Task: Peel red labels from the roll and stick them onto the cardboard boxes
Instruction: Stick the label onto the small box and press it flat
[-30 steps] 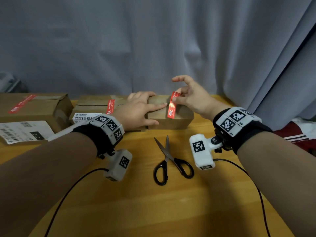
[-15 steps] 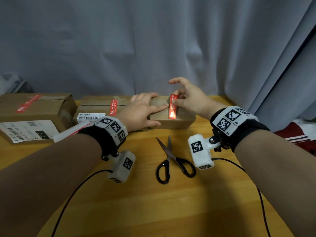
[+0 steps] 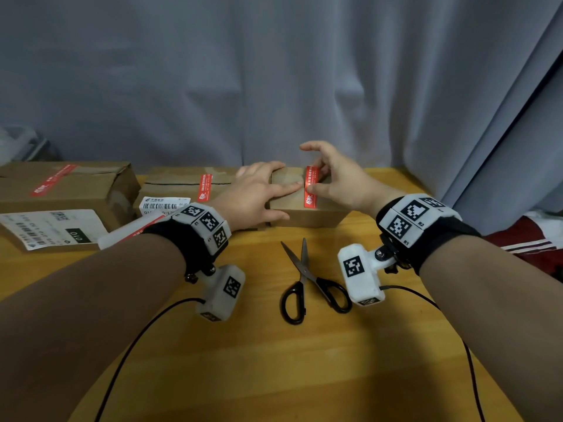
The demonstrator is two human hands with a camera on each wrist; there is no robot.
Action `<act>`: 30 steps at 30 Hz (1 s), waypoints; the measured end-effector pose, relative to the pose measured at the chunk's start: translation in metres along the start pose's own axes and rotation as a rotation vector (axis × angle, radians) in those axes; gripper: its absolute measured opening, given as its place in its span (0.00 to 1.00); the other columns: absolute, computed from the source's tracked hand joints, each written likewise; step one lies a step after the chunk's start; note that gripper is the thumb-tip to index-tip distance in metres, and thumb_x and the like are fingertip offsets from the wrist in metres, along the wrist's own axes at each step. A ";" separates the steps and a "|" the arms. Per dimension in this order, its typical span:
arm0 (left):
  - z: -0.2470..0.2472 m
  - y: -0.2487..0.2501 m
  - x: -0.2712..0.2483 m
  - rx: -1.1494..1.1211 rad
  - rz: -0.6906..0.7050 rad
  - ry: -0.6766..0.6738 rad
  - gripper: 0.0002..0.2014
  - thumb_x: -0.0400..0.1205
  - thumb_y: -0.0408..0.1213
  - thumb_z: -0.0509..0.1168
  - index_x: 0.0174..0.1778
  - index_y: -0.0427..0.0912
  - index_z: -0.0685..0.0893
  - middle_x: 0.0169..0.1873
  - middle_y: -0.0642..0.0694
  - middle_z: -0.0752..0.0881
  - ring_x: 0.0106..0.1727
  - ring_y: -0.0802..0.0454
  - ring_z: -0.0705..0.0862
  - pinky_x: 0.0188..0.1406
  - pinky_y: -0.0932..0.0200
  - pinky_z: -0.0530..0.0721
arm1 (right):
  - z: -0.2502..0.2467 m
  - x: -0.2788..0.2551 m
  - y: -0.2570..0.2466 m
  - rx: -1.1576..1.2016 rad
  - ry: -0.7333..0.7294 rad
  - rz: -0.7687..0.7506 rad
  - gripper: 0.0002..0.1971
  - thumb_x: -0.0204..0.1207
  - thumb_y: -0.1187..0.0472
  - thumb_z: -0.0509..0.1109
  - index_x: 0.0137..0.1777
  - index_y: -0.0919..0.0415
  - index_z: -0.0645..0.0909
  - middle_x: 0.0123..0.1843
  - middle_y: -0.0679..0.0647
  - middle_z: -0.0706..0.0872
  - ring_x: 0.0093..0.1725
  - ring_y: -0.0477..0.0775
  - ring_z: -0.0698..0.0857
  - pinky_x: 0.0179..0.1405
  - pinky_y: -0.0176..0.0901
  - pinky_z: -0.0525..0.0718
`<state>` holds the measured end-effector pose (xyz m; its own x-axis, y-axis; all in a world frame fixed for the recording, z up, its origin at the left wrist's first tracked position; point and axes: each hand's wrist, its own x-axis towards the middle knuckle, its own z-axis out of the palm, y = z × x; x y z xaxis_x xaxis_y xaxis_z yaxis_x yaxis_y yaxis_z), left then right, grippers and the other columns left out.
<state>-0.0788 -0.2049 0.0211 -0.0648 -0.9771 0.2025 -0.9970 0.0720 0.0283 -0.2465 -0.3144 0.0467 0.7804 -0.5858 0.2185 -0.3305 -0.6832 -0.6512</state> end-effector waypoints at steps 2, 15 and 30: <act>0.000 0.000 0.000 0.003 0.000 0.000 0.32 0.76 0.57 0.65 0.77 0.63 0.65 0.80 0.42 0.60 0.80 0.42 0.58 0.79 0.45 0.53 | 0.001 -0.002 -0.002 -0.041 -0.020 -0.003 0.37 0.70 0.70 0.73 0.75 0.46 0.63 0.53 0.54 0.77 0.54 0.55 0.81 0.60 0.49 0.83; 0.002 0.001 -0.001 0.006 0.014 0.008 0.32 0.76 0.56 0.66 0.77 0.61 0.66 0.79 0.41 0.61 0.80 0.41 0.58 0.79 0.45 0.54 | 0.002 -0.008 -0.001 -0.345 -0.083 -0.086 0.51 0.68 0.58 0.77 0.81 0.40 0.45 0.69 0.53 0.72 0.74 0.55 0.68 0.75 0.54 0.60; 0.002 0.001 -0.007 -0.040 0.041 0.034 0.31 0.75 0.56 0.67 0.76 0.58 0.70 0.79 0.42 0.61 0.79 0.44 0.56 0.80 0.50 0.54 | 0.006 0.002 0.012 -0.335 0.159 -0.004 0.24 0.72 0.51 0.73 0.68 0.53 0.77 0.61 0.53 0.80 0.63 0.53 0.76 0.67 0.48 0.70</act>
<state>-0.0790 -0.1981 0.0178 -0.1038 -0.9659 0.2371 -0.9909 0.1208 0.0585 -0.2458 -0.3212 0.0353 0.6983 -0.6256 0.3479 -0.5040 -0.7749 -0.3815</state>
